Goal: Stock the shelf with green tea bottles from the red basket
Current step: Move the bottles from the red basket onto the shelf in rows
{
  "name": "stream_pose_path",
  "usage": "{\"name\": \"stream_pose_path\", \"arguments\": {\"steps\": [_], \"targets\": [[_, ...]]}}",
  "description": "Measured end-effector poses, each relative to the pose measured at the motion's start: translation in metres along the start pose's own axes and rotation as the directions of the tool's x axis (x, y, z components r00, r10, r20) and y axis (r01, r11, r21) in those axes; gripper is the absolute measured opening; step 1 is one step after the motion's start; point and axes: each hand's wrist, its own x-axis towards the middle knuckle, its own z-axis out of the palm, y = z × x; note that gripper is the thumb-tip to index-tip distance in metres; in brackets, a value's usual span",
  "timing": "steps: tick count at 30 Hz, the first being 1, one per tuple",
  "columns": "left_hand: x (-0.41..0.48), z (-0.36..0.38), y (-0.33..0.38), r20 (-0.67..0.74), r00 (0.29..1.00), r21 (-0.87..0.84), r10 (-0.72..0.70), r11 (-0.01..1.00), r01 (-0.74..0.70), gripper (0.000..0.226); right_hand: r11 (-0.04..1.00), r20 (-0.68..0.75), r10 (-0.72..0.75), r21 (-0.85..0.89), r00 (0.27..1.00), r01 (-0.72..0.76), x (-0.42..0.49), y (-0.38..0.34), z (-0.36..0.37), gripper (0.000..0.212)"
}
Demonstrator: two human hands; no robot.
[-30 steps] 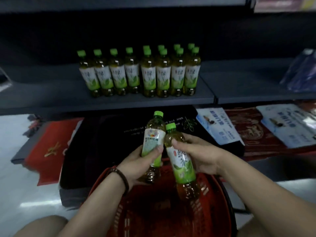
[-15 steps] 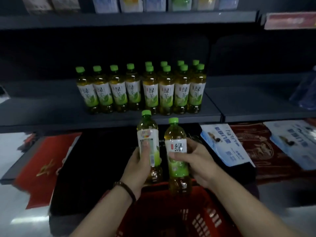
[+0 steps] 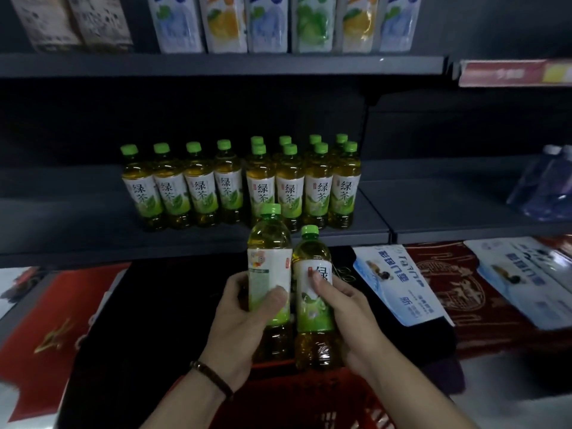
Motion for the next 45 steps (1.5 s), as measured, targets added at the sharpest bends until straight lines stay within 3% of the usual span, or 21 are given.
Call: {"name": "stream_pose_path", "arguments": {"steps": [3,7,13,16,20,24,27,32,38,45], "targets": [[-0.003,-0.007,0.01,0.022,1.0,-0.066,0.017,0.998,-0.016,0.054,0.999,-0.023,-0.045,0.01,0.999,0.045,0.001,0.001,0.004,0.038],[0.0,-0.014,0.011,-0.005,1.0,-0.103,-0.006,0.995,0.005,0.05,0.998,-0.008,-0.07,-0.005,0.998,0.07,0.001,0.002,0.006,0.037],[-0.004,-0.016,0.004,-0.106,0.993,0.029,0.053,0.998,-0.05,0.049,0.998,0.048,-0.057,0.007,0.997,0.057,-0.003,0.003,0.012,0.03],[-0.008,-0.019,0.004,-0.069,0.997,0.033,0.043,0.999,-0.041,0.054,0.999,0.068,-0.037,-0.012,0.997,0.038,-0.002,0.006,0.012,0.033],[-0.01,-0.024,0.005,-0.023,0.997,0.111,0.07,0.992,-0.067,0.037,0.992,0.086,-0.054,-0.108,0.995,0.063,0.001,0.011,0.008,0.059],[-0.014,-0.027,0.005,0.029,0.993,0.184,0.116,0.976,-0.119,0.026,0.982,0.114,-0.089,-0.154,0.99,0.106,-0.002,0.012,0.009,0.049],[-0.016,-0.03,0.004,0.024,0.99,0.154,0.136,0.978,-0.138,0.027,0.977,0.109,-0.125,-0.16,0.986,0.142,-0.009,0.012,0.011,0.039],[-0.015,-0.035,0.015,-0.025,0.987,0.107,0.156,0.982,-0.152,0.061,0.964,0.128,-0.149,-0.2,0.981,0.172,-0.016,0.005,0.018,0.033],[0.013,-0.06,0.046,0.068,0.982,0.156,0.178,0.97,-0.187,0.037,0.898,0.157,-0.222,-0.35,0.962,0.265,0.016,-0.007,0.042,0.044],[0.089,-0.099,0.07,0.038,0.973,0.206,0.226,0.951,-0.229,0.028,0.746,0.143,-0.315,-0.574,0.938,0.338,0.09,-0.016,0.095,0.052]]}}
